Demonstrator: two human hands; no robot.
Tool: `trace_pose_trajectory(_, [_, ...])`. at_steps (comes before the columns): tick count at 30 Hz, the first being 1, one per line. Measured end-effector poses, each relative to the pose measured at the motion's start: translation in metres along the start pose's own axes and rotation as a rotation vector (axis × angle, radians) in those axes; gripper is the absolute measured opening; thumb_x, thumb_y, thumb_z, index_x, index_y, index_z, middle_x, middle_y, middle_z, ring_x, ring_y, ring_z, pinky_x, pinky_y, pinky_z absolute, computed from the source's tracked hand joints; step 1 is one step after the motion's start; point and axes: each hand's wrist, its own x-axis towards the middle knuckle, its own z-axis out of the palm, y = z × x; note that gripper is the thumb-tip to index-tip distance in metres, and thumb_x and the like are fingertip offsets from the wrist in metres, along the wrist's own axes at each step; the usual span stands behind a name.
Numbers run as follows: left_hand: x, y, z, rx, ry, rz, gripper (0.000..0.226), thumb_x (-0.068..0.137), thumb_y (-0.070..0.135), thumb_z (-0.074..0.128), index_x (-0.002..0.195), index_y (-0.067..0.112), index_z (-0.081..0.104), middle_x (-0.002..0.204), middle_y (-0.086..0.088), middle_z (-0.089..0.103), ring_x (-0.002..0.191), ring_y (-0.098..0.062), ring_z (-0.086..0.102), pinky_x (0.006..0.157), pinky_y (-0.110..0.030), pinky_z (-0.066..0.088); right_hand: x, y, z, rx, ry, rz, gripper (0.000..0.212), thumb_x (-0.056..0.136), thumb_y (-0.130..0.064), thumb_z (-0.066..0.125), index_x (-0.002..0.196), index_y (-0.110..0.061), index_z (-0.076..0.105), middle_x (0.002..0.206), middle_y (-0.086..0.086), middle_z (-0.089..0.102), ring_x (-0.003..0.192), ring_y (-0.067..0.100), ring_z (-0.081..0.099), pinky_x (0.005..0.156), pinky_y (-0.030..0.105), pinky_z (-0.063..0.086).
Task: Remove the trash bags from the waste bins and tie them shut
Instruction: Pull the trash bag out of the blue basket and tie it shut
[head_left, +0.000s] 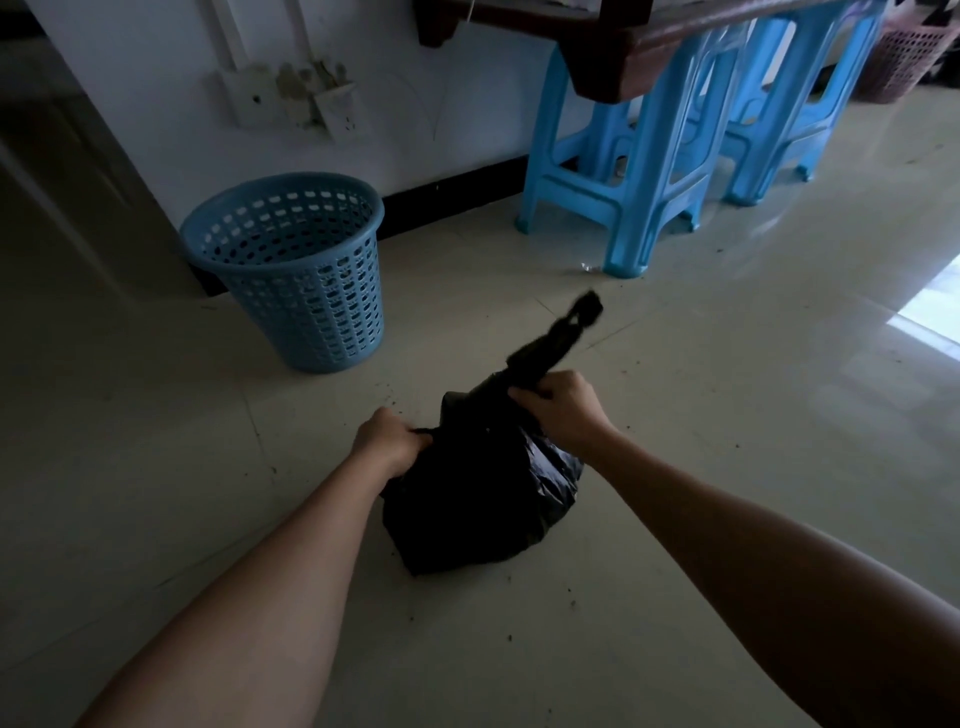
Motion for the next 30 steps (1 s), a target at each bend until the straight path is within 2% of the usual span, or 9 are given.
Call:
trace_pose_trajectory(5, [0.004, 0.003, -0.006, -0.124, -0.091, 0.007, 0.03, 0.083, 0.026, 0.067, 0.086, -0.004, 0.072, 0.076, -0.018, 0.065, 0.068, -0.022, 0.06, 0.064, -0.03, 0.042, 0.001, -0.038, 0.002, 0.682, 0.083, 0.116, 0.027, 0.092, -0.018, 0.058, 0.085, 0.007, 0.067, 0.073, 0.014, 0.064, 0.066, 0.024, 0.06, 0.059, 0.033, 0.047])
trace_pose_trajectory(8, [0.004, 0.007, -0.012, -0.11, -0.12, 0.033, 0.03, 0.088, 0.027, 0.064, 0.095, -0.001, 0.072, 0.088, -0.019, 0.07, 0.081, -0.028, 0.067, 0.077, -0.037, 0.052, -0.005, -0.048, 0.002, 0.915, 0.044, 0.204, 0.028, 0.096, -0.017, 0.05, 0.093, 0.005, 0.067, 0.091, 0.018, 0.073, 0.076, 0.026, 0.067, 0.055, 0.029, 0.047])
trace_pose_trajectory(11, [-0.004, 0.016, -0.016, -0.146, -0.161, 0.057, 0.027, 0.089, 0.024, 0.063, 0.105, 0.004, 0.071, 0.099, -0.018, 0.071, 0.092, -0.031, 0.068, 0.091, -0.043, 0.054, -0.005, -0.054, -0.006, 0.984, 0.016, 0.209, 0.025, 0.1, -0.018, 0.043, 0.089, -0.006, 0.062, 0.078, 0.009, 0.074, 0.066, 0.021, 0.064, 0.047, 0.026, 0.041])
trace_pose_trajectory(14, [-0.011, 0.026, -0.022, -0.237, -0.216, 0.111, 0.019, 0.089, 0.009, 0.061, 0.106, 0.002, 0.068, 0.095, -0.017, 0.069, 0.079, -0.024, 0.068, 0.073, -0.031, 0.056, 0.006, -0.052, -0.015, 0.72, 0.078, 0.067, 0.029, 0.1, -0.019, 0.043, 0.077, -0.011, 0.059, 0.058, 0.0, 0.06, 0.051, 0.015, 0.051, 0.049, 0.027, 0.036])
trace_pose_trajectory(18, [-0.019, 0.039, -0.044, -0.404, -0.262, 0.149, 0.009, 0.088, 0.002, 0.061, 0.092, 0.008, 0.066, 0.076, -0.012, 0.065, 0.044, -0.011, 0.063, 0.042, -0.019, 0.049, 0.017, -0.038, -0.025, -0.049, 0.125, -0.152, 0.022, 0.097, -0.023, 0.045, 0.08, -0.012, 0.054, 0.063, 0.0, 0.053, 0.059, 0.022, 0.05, 0.053, 0.031, 0.035])
trace_pose_trajectory(22, [-0.018, 0.051, -0.059, -0.678, -0.206, 0.14, 0.013, 0.086, 0.003, 0.063, 0.079, 0.014, 0.062, 0.065, -0.006, 0.061, 0.039, -0.011, 0.057, 0.041, -0.018, 0.046, 0.012, -0.025, -0.019, -0.602, -0.027, -0.163, 0.024, 0.094, -0.028, 0.043, 0.098, -0.015, 0.063, 0.091, 0.01, 0.065, 0.08, 0.031, 0.06, 0.063, 0.032, 0.037])
trace_pose_trajectory(25, [-0.023, 0.064, -0.062, -0.741, -0.194, 0.23, 0.012, 0.084, 0.002, 0.064, 0.08, 0.013, 0.065, 0.07, -0.005, 0.065, 0.049, -0.012, 0.06, 0.045, -0.021, 0.045, 0.008, -0.024, -0.01, -0.664, -0.242, -0.164, 0.032, 0.095, -0.033, 0.039, 0.101, -0.014, 0.064, 0.101, 0.013, 0.067, 0.087, 0.031, 0.062, 0.065, 0.032, 0.038])
trace_pose_trajectory(28, [-0.028, 0.078, -0.065, -0.663, -0.192, 0.334, 0.011, 0.084, 0.007, 0.066, 0.084, 0.017, 0.07, 0.08, -0.003, 0.07, 0.069, -0.014, 0.064, 0.057, -0.025, 0.042, 0.002, -0.031, -0.005, -0.678, -0.395, -0.184, 0.049, 0.09, -0.062, 0.042, 0.112, -0.023, 0.062, 0.095, 0.005, 0.063, 0.091, 0.028, 0.061, 0.068, 0.032, 0.041])
trace_pose_trajectory(30, [-0.032, 0.085, -0.066, -0.631, -0.264, 0.382, 0.011, 0.085, 0.009, 0.065, 0.088, 0.017, 0.072, 0.084, -0.002, 0.072, 0.076, -0.013, 0.065, 0.059, -0.026, 0.041, -0.004, -0.033, 0.0, -0.797, -0.351, -0.21, 0.07, 0.075, -0.085, 0.041, 0.109, -0.028, 0.064, 0.084, 0.0, 0.063, 0.08, 0.021, 0.061, 0.061, 0.028, 0.04])
